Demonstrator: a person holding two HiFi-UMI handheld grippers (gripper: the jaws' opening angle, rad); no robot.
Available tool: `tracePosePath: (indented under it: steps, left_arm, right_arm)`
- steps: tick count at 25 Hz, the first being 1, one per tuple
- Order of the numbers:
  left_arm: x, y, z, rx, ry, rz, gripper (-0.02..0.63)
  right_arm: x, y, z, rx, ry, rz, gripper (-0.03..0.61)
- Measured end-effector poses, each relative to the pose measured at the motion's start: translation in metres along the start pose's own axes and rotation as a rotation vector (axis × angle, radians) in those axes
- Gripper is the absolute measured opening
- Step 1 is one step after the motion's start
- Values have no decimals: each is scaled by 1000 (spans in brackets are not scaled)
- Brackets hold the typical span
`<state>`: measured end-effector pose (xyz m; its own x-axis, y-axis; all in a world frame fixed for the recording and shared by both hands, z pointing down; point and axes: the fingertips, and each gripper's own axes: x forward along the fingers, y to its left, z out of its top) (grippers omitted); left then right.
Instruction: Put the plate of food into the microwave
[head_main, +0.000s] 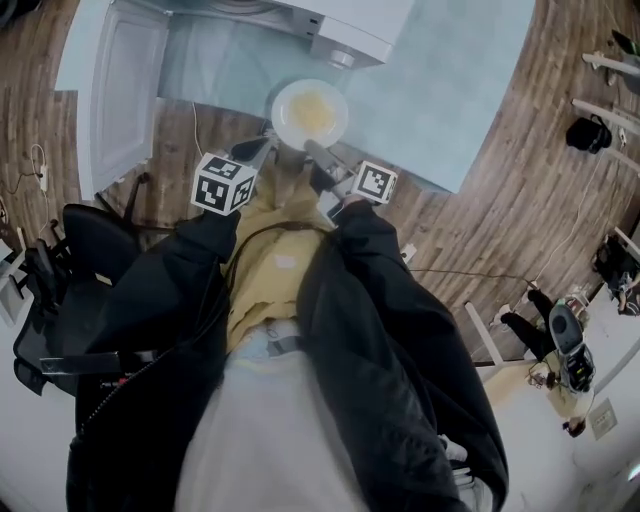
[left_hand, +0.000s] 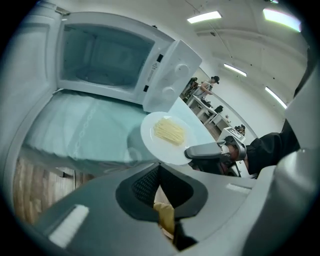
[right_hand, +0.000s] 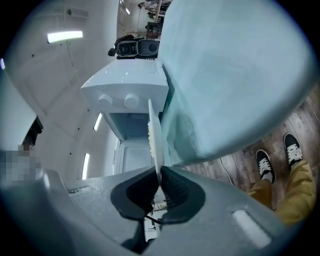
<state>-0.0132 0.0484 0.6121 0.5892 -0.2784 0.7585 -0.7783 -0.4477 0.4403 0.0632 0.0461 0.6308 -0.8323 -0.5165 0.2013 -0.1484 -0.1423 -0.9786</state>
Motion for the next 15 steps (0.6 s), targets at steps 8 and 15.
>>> tracePosePath:
  steps: [8,15]
  left_arm:
    - [-36,52,-3,-93,-66,68,-2]
    - [-57,89,10,-137,-117,105,-2]
  right_arm:
    - [67,15,-8,-17,77,3,12]
    - [129,35,-9,-34,126,7,12]
